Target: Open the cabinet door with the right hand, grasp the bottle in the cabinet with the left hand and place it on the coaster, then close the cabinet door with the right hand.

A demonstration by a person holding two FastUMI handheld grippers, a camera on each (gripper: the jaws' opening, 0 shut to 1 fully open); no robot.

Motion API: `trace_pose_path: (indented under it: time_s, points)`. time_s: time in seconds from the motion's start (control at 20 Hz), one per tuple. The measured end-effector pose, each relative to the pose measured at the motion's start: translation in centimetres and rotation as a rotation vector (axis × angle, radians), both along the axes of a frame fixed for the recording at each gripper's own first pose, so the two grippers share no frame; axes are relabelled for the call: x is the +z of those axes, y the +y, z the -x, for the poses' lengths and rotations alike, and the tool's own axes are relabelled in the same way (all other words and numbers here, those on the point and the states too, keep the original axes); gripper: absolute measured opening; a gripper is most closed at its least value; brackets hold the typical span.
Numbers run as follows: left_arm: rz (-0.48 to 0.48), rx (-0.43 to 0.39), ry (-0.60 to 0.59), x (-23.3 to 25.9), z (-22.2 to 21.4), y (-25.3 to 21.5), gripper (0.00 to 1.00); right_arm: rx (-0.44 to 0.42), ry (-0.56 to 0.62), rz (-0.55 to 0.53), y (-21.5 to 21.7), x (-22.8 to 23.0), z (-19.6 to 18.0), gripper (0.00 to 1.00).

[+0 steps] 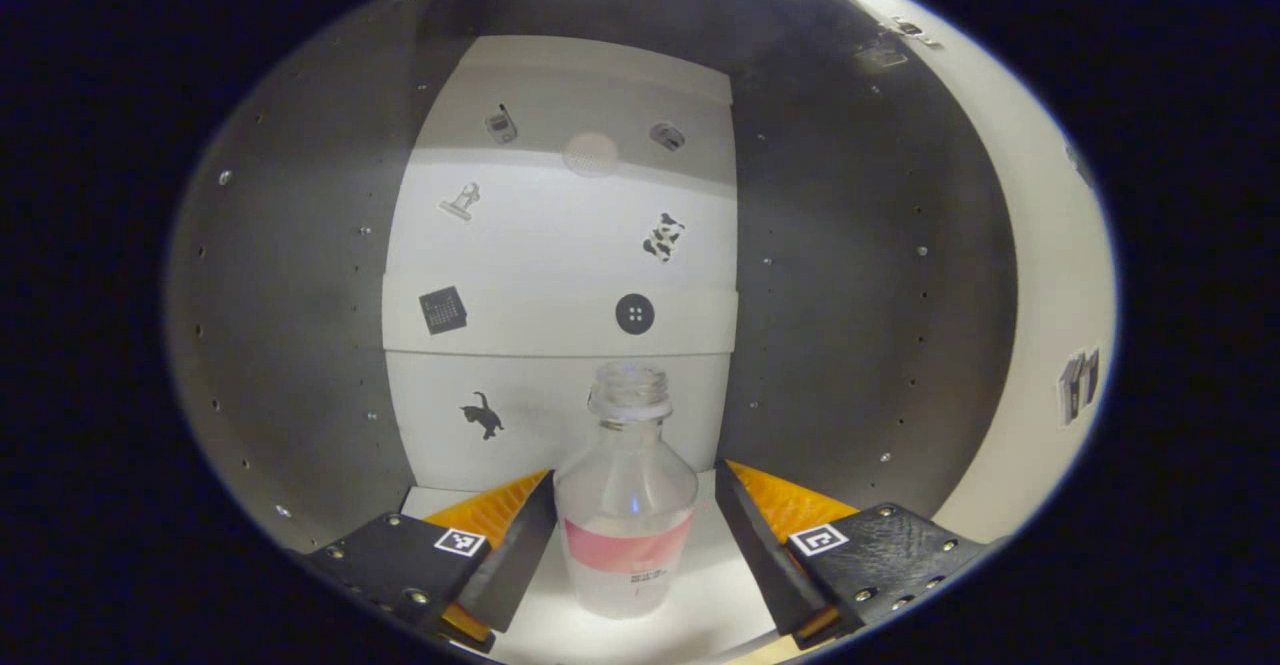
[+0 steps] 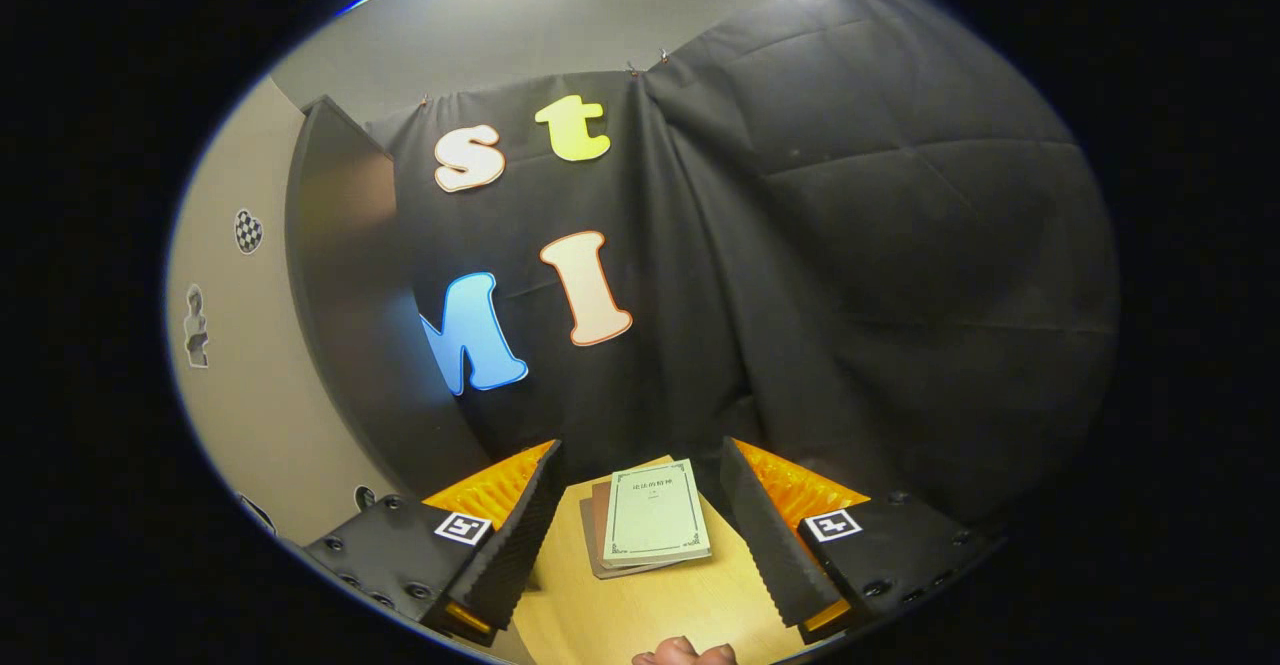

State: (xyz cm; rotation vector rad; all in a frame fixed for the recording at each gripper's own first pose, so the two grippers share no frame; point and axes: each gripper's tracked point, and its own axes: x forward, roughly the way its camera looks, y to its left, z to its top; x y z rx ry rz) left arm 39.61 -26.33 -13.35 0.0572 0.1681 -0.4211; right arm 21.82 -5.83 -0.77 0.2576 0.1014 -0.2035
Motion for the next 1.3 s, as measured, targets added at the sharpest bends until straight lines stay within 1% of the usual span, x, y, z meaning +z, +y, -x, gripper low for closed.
trace_pose_path:
  time_s: [0.05, 0.15, 0.45, 0.55, 0.65, 0.7, 0.8, 1.0, 1.2, 1.3]
  points:
    - [-0.007, 0.004, -0.007, 0.2, 0.1, 0.1, 0.93, 0.002, 0.005, -0.005, 0.0, -0.2, 0.0, 0.98]
    - [-0.019, 0.005, -0.009, 0.2, 0.2, 0.3, 0.75, 0.008, 0.002, -0.010, 0.0, -0.2, 0.0, 0.98]
    - [-0.014, 0.000, 0.006, 0.7, 1.4, 0.2, 0.74, 0.027, -0.003, 0.000, 0.1, -0.1, -0.2, 0.98]
    - [-0.011, -0.001, -0.025, 1.9, 2.4, 0.3, 0.74, 0.049, -0.015, -0.012, 0.5, 0.3, -0.5, 0.98]
    - [-0.018, 0.000, -0.051, 3.3, 3.8, 0.7, 0.74, 0.079, -0.036, -0.024, 1.2, 0.7, -1.0, 0.98]
    - [-0.021, -0.003, -0.056, 3.9, 4.6, 0.9, 0.72, 0.085, -0.037, -0.016, 1.2, 0.6, -1.2, 0.98]
    - [-0.018, -0.015, -0.062, 5.0, 6.7, 1.6, 0.74, 0.090, -0.028, 0.013, 1.5, 0.8, -1.2, 0.98]
    - [-0.010, -0.024, -0.109, 8.1, 12.1, 4.7, 0.73, 0.098, -0.049, 0.044, 3.4, 1.5, -0.1, 0.98]
    - [-0.025, 0.008, -0.136, 11.0, 18.1, 10.3, 0.74, 0.078, -0.027, 0.074, 4.5, 1.0, 1.9, 0.98]
    - [-0.046, 0.036, -0.144, 11.4, 21.0, 13.5, 0.72, 0.067, -0.036, 0.083, 5.2, 1.3, 3.0, 0.98]
